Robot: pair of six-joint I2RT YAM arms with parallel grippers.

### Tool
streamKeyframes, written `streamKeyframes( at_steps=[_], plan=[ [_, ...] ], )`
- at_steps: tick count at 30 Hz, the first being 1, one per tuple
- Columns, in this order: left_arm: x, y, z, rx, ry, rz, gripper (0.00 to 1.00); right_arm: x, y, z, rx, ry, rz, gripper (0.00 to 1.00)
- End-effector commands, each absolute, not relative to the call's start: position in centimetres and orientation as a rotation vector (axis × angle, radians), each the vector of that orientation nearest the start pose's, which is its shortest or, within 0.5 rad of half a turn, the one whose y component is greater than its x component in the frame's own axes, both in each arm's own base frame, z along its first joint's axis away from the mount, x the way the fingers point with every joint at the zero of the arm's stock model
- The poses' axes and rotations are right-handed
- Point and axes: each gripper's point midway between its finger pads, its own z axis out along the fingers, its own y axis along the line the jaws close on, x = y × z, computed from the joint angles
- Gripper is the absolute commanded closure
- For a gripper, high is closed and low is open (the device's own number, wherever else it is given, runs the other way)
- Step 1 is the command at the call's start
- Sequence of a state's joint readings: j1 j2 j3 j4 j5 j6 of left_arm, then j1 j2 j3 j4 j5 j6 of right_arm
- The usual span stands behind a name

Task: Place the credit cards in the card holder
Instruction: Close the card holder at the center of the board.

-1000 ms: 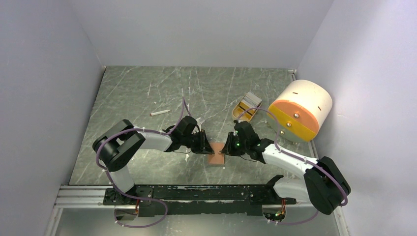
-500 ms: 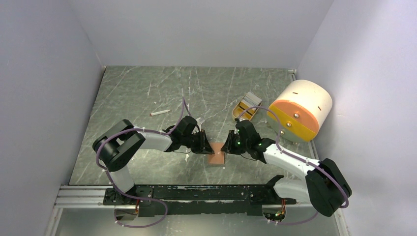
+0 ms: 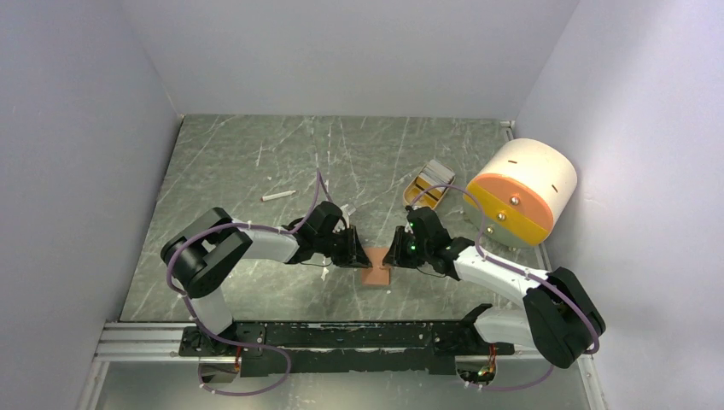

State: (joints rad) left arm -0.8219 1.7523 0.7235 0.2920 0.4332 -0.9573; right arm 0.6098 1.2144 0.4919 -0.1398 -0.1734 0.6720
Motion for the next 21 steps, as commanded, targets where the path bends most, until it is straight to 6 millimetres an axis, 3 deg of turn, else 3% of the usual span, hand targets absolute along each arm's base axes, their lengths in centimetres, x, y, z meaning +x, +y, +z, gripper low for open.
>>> streamKeyframes(
  at_steps=[1,21],
  plan=[
    [18.0,-35.3,1.6,0.108,2.71,-1.238,0.77,20.2,21.1,4.0,-0.021,2.568,0.775,0.78],
    [18.0,-35.5,1.5,0.107,2.715,-1.248,0.77,19.2,21.8,2.8,-0.028,2.605,0.815,0.82]
  ],
)
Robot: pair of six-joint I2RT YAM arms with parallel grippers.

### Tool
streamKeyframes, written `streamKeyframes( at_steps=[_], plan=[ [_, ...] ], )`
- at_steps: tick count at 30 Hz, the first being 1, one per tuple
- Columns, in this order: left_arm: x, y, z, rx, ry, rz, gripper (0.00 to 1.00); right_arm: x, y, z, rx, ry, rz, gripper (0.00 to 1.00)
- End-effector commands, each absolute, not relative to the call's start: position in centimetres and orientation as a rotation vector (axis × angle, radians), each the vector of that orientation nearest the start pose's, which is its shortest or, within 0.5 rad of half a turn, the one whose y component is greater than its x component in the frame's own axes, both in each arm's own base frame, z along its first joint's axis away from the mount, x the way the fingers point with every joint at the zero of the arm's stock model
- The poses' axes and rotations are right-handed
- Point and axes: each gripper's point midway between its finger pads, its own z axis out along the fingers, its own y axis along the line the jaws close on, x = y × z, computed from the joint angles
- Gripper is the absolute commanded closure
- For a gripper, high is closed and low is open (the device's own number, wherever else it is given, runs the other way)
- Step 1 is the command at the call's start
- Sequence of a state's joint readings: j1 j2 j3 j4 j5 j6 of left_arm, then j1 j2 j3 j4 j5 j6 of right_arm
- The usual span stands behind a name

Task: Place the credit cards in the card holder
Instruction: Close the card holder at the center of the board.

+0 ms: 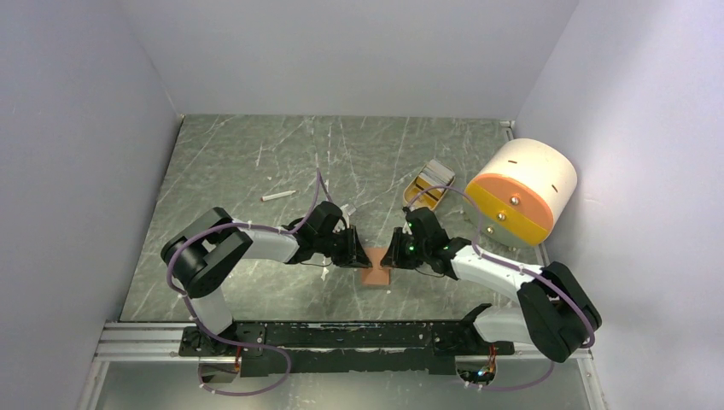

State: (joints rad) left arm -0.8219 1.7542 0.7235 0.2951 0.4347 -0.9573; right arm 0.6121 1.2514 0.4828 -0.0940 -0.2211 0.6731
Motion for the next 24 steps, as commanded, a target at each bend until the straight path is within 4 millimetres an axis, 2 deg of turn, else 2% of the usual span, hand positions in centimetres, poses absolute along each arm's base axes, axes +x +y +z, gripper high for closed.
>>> streamKeyframes(
  at_steps=[1,9,19,24],
  plan=[
    [18.0,-35.5,1.5,0.107,2.714,-1.247,0.77,19.2,21.9,2.7,-0.029,2.608,0.817,0.82],
    [17.9,-35.4,1.3,0.105,2.721,-1.246,0.78,18.9,22.4,2.4,-0.047,2.619,0.787,0.84],
    [17.9,-35.4,1.2,0.107,2.721,-1.243,0.78,19.0,20.5,2.2,-0.084,2.646,0.594,0.85],
    [17.9,-35.4,1.2,0.104,2.72,-1.246,0.78,19.0,20.8,2.3,-0.131,2.65,0.552,0.86]
  ],
)
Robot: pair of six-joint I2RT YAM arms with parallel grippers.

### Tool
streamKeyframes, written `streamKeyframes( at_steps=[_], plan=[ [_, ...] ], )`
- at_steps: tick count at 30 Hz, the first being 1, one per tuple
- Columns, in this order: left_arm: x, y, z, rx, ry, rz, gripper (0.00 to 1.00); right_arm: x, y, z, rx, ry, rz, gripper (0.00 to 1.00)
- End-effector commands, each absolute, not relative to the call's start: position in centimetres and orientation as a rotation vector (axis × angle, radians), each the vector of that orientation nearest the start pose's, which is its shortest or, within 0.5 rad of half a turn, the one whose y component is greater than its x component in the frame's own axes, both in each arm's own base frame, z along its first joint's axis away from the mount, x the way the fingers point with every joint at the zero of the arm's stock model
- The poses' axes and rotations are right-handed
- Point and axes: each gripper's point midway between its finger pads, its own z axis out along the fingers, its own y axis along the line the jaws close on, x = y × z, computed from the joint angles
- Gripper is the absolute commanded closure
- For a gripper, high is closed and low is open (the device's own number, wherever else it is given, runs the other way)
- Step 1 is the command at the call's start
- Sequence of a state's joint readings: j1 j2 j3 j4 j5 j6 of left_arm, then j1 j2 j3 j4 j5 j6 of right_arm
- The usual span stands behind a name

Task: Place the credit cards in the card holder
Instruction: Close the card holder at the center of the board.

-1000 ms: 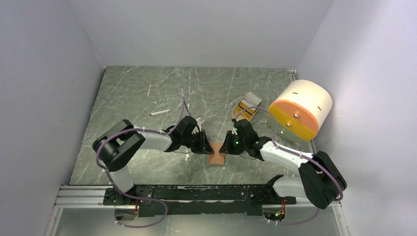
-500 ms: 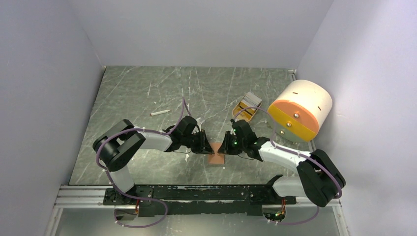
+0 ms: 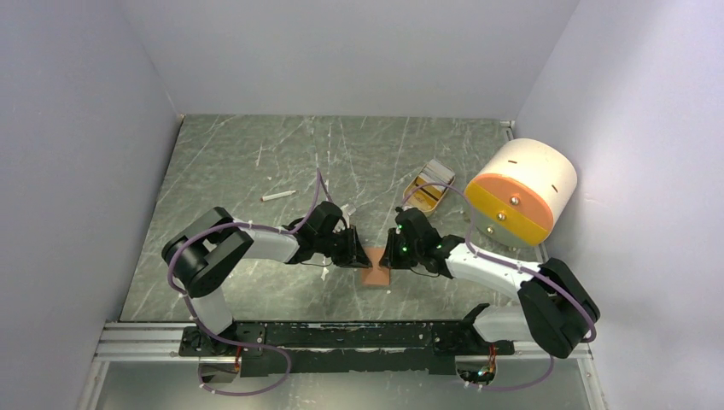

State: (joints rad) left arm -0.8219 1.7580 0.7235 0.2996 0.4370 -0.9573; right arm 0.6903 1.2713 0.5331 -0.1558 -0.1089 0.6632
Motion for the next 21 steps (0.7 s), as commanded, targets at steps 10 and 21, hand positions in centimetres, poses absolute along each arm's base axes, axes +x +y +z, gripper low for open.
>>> streamKeyframes(
  at_steps=[10,21],
  plan=[
    [17.9,-35.3,1.1,0.104,2.724,-1.241,0.78,18.7,21.9,1.6,-0.159,2.66,0.544,0.88],
    [17.7,-35.5,1.3,0.103,2.718,-1.265,0.78,18.4,20.3,1.0,-0.189,2.683,0.343,0.92]
  ],
)
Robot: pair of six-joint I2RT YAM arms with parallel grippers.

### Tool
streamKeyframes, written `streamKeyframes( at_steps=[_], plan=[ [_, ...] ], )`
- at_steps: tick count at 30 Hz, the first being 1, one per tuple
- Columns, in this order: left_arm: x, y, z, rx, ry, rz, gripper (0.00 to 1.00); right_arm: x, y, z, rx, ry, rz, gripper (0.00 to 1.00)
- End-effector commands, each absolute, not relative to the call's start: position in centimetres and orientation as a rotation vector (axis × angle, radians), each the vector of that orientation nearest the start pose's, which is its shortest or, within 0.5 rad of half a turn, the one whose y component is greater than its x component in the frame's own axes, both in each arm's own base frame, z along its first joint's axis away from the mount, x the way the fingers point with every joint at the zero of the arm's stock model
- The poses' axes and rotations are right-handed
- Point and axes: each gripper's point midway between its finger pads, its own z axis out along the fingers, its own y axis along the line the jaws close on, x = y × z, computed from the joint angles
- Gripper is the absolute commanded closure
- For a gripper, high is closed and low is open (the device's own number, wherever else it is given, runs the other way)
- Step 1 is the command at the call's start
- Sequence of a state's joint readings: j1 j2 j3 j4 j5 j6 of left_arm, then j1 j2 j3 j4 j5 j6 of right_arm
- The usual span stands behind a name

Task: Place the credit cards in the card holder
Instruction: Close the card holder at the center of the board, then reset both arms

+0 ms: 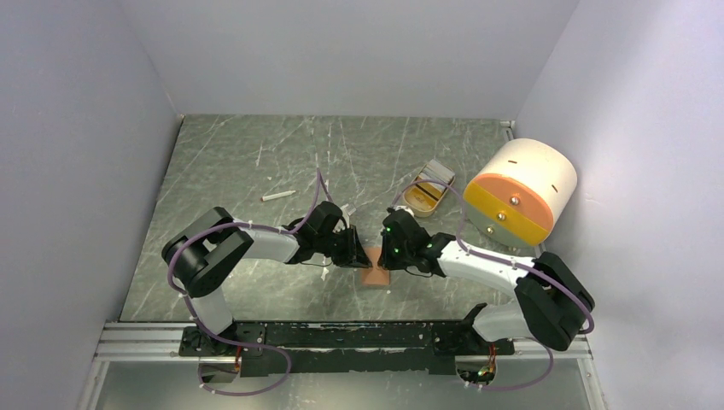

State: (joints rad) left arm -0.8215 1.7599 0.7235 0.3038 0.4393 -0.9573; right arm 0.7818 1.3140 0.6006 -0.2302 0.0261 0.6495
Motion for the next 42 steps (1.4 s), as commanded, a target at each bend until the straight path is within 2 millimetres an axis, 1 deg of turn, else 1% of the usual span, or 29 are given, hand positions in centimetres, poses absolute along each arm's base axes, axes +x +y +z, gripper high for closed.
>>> streamKeyframes(
  at_steps=[1,9,11,13,15,17,19,20,21,23,24,25,26,27,28,29,30,32,35,37,39,42],
  plan=[
    [17.7,-35.5,1.3,0.103,2.718,-1.268,0.78,18.3,20.2,0.8,-0.195,2.688,0.322,0.93],
    [17.4,-35.3,1.3,0.084,2.717,-1.279,0.78,17.3,20.1,-1.2,-0.229,2.759,0.255,0.93],
    [17.4,-35.1,1.5,0.07,2.71,-1.281,0.78,17.2,20.1,-1.1,-0.228,2.755,0.255,0.93],
    [17.5,-35.1,2.0,0.065,2.694,-1.285,0.78,17.7,20.6,-0.2,-0.216,2.725,0.285,0.93],
    [18.0,-35.0,2.8,0.067,2.682,-1.265,0.78,18.5,21.1,1.6,-0.211,2.685,0.309,0.93],
    [18.7,-34.9,4.1,0.076,2.655,-1.229,0.76,19.5,21.8,4.0,-0.214,2.628,0.338,0.91],
    [19.7,-34.6,5.8,0.077,2.624,-1.163,0.71,20.7,22.3,7.0,-0.204,2.557,0.363,0.85],
    [20.2,-34.3,6.9,0.079,2.6,-1.133,0.66,21.1,22.4,8.4,-0.193,2.522,0.372,0.82],
    [20.6,-34.0,8.0,0.082,2.579,-1.101,0.59,21.6,22.3,9.9,-0.177,2.485,0.38,0.78],
    [21.3,-33.3,10.8,0.084,2.525,-1.051,0.51,22.2,22.3,13.1,-0.153,2.402,0.419,0.7],
    [21.8,-33.0,12.5,0.083,2.489,-1.033,0.45,22.4,22.3,14.6,-0.141,2.362,0.441,0.66],
    [22.1,-32.4,13.9,0.076,2.463,-0.999,0.35,22.5,22.1,16.1,-0.127,2.324,0.46,0.61],
    [22.3,-31.8,15.3,0.072,2.443,-0.965,0.12,22.6,21.9,17.5,-0.115,2.285,0.478,0.56],
    [22.4,-31.1,17.1,0.069,2.406,-0.945,0.0,22.7,21.7,18.9,-0.107,2.245,0.499,0.46],
    [22.4,-30.1,18.3,0.059,2.399,-0.902,0.01,22.6,21.5,20.2,-0.1,2.209,0.518,0.11],
    [22.5,-29.2,19.6,0.05,2.377,-0.871,0.01,22.6,21.2,21.6,-0.091,2.172,0.539,0.01],
    [22.4,-28.3,20.9,0.04,2.35,-0.847,0.01,22.4,21.0,22.8,-0.092,2.141,0.557,0.0],
    [22.3,-26.3,23.3,0.015,2.299,-0.793,0.01,22.2,20.0,24.7,-0.055,2.095,0.565,0.01],
    [21.4,-23.9,26.2,-0.005,2.223,-0.776,0.01,21.8,18.3,26.2,0.052,2.04,0.576,0.01],
    [20.5,-22.6,27.4,-0.014,2.186,-0.785,0.01,21.5,17.5,26.8,0.096,2.016,0.593,0.01],
    [19.8,-21.2,28.3,-0.04,2.149,-0.793,0.01,21.1,17.2,26.9,0.107,2.016,0.602,0.01],
    [18.9,-19.5,28.6,-0.081,2.105,-0.802,0.01,20.7,16.9,26.9,0.119,2.021,0.613,0.01]
  ],
)
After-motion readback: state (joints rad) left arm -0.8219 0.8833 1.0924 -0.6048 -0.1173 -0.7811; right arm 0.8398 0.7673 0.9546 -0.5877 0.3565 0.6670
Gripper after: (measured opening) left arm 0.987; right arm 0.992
